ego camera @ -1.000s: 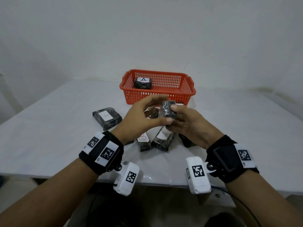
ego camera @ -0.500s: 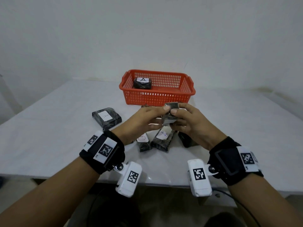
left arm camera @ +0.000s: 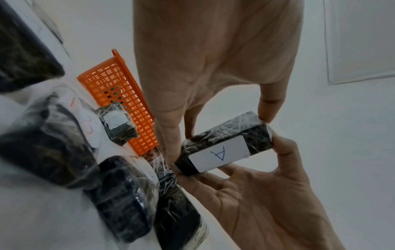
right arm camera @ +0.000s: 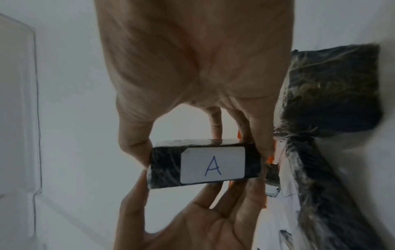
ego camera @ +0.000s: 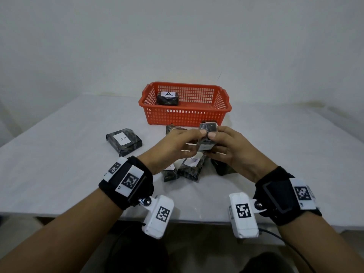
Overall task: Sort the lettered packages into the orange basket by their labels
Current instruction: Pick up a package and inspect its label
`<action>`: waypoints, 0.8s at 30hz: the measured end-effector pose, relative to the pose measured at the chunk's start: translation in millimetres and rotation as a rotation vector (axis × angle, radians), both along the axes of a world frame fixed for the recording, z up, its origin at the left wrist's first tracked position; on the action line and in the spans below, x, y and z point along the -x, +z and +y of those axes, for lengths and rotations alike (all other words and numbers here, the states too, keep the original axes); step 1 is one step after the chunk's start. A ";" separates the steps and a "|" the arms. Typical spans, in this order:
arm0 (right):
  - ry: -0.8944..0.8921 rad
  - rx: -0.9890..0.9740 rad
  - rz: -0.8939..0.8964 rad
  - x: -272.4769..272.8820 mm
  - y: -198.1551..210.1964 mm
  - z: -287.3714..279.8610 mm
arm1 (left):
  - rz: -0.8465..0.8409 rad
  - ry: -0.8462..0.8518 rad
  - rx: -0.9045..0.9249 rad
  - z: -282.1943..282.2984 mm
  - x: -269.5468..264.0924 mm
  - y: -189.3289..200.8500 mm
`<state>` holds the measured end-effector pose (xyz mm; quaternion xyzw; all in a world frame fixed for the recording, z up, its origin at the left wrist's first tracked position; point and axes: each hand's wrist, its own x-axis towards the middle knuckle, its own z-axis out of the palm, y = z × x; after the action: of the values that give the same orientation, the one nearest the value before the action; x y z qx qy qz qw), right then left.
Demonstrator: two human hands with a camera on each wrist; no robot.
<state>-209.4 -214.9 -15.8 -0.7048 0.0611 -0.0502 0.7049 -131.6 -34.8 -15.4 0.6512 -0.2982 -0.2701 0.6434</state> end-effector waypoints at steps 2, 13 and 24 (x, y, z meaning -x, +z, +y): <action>-0.007 -0.011 0.009 2.6 1.3 -5.0 | 0.022 -0.005 0.002 -4.2 -0.1 0.1; -0.153 0.057 -0.125 40.5 3.3 -68.3 | 0.405 -0.159 0.070 -61.0 14.3 26.0; -0.537 -0.057 0.005 79.9 27.6 -202.4 | -0.070 0.129 0.038 -234.7 3.6 29.1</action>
<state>-289.4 -417.3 11.8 -0.6434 0.2490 -0.2316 0.6858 -135.2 -269.5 13.7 0.6656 -0.2832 -0.1994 0.6610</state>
